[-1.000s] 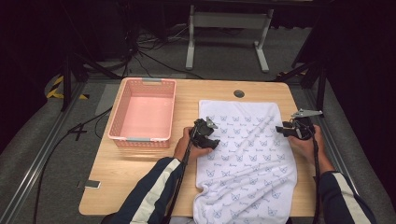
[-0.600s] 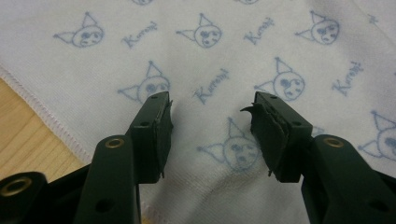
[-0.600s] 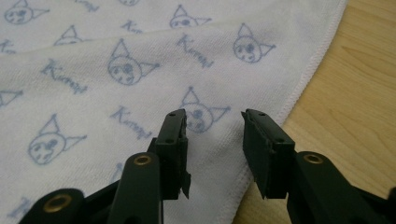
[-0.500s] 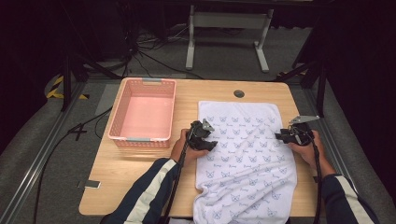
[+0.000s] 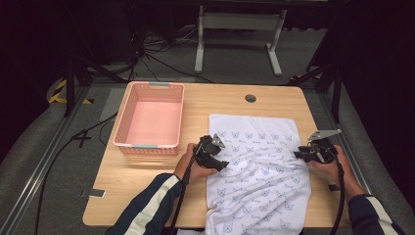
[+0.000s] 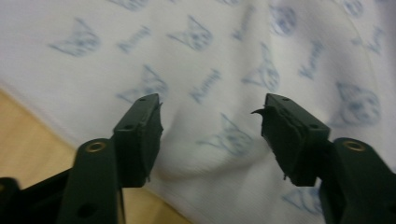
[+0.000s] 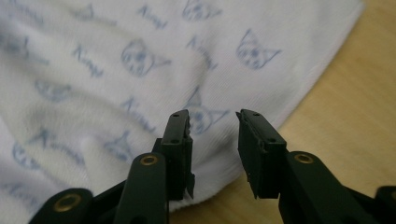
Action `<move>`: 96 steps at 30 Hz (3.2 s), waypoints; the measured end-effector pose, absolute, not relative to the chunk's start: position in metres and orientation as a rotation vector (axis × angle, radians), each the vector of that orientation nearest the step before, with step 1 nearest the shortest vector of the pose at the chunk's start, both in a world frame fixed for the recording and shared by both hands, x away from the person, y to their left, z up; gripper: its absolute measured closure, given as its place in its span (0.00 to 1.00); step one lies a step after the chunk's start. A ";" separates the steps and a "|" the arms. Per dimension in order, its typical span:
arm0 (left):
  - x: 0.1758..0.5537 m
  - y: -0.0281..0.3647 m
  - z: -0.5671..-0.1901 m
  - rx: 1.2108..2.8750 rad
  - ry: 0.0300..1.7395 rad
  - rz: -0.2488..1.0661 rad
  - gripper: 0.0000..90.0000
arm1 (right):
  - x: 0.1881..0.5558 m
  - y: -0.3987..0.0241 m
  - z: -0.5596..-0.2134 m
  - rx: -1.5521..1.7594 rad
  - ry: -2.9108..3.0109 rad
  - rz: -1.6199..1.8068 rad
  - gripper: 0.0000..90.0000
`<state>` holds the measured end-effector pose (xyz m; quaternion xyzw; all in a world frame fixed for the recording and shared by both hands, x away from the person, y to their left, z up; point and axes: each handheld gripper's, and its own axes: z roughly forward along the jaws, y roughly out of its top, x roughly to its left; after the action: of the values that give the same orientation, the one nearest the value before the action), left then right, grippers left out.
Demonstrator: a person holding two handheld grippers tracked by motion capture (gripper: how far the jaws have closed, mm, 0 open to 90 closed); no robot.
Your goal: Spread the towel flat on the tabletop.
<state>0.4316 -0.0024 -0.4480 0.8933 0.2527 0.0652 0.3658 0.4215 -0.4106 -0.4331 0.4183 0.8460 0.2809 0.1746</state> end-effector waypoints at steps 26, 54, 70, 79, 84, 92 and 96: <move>0.533 -0.008 -0.469 2.131 1.111 0.411 0.18 | 0.527 -0.414 -0.450 1.474 2.074 0.777 0.41; 0.491 -0.013 -0.418 2.130 0.773 0.384 0.94 | 0.493 -0.399 -0.410 1.190 2.285 1.041 0.95; 0.334 0.010 -0.433 2.394 0.284 0.211 0.93 | 0.326 -0.378 -0.410 0.718 2.641 1.116 0.95; 0.334 0.006 -0.453 2.482 0.355 0.233 0.95 | 0.309 -0.372 -0.447 0.751 2.707 0.980 0.95; 0.353 0.001 -0.453 2.484 0.417 0.324 0.95 | 0.322 -0.376 -0.450 0.799 2.620 0.949 0.95; 0.401 -0.021 -0.450 2.533 0.513 0.512 0.95 | 0.370 -0.372 -0.449 0.869 2.525 0.884 0.95; 0.430 -0.031 -0.451 2.539 0.558 0.609 0.95 | 0.404 -0.369 -0.448 0.904 2.469 0.824 0.95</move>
<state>0.4301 -0.0313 -0.4510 0.9246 0.2031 0.2218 0.2338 0.4042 -0.3685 -0.4485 0.3221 0.8794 0.2934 0.1917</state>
